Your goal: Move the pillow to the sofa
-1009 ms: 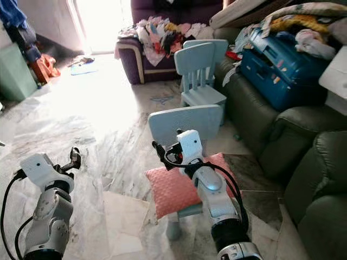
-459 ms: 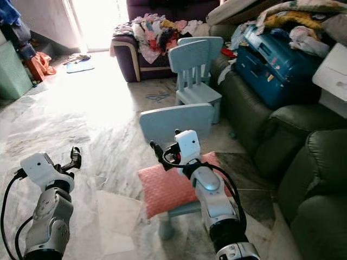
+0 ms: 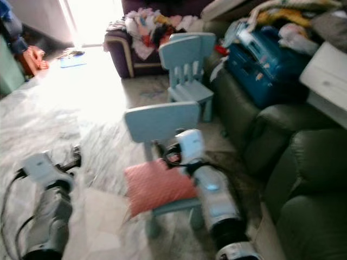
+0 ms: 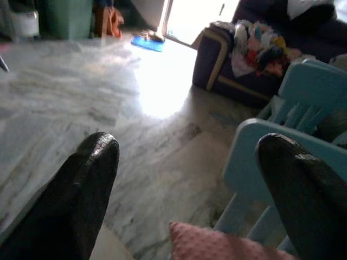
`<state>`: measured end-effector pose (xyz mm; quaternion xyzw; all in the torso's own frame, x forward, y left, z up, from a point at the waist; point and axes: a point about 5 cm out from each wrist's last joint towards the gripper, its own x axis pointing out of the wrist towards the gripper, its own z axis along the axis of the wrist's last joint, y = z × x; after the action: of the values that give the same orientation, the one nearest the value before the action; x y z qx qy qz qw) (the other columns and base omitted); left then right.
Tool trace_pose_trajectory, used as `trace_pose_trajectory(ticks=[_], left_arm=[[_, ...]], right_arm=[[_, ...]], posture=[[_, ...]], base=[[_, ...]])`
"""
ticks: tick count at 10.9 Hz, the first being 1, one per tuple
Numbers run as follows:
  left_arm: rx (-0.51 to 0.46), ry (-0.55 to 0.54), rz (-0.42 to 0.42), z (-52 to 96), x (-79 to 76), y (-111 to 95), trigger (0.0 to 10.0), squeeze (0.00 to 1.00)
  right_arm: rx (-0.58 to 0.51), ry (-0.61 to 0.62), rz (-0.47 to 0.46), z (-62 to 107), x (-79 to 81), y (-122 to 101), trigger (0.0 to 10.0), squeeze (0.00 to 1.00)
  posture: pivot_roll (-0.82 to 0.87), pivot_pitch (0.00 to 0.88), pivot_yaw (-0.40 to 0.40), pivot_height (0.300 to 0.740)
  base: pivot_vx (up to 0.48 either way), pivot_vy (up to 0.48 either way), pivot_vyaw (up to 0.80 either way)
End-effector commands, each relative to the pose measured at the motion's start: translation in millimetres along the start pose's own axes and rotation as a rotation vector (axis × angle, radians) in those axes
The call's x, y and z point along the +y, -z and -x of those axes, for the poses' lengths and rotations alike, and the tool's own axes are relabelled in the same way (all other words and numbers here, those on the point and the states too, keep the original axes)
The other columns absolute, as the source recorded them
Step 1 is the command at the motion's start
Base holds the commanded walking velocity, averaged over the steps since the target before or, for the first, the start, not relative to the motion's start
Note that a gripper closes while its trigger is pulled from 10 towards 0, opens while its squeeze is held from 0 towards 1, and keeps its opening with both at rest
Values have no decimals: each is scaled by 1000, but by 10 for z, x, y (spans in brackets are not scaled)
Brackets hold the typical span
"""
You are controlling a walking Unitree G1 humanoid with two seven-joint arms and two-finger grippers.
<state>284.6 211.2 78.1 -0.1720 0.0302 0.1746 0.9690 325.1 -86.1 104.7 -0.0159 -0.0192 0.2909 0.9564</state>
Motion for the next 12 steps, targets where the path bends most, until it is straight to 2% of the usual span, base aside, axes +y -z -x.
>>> trace_pose_trajectory(ticks=[1, 12], left_arm=[[-2, 14, 3, 4, -64, 7, 10000, 0], [-17, -14, 47, 0, -2, -24, 10000, 0]], right_arm=[[3, 14, 23, 19, -88, -21, 10000, 0], [-2, 16, 26, 8, -111, -40, 10000, 0]], posture=[[-199, 0, 46, 740], [-193, 0, 46, 740]], base=[[0, -379, 0], [0, 0, 0]])
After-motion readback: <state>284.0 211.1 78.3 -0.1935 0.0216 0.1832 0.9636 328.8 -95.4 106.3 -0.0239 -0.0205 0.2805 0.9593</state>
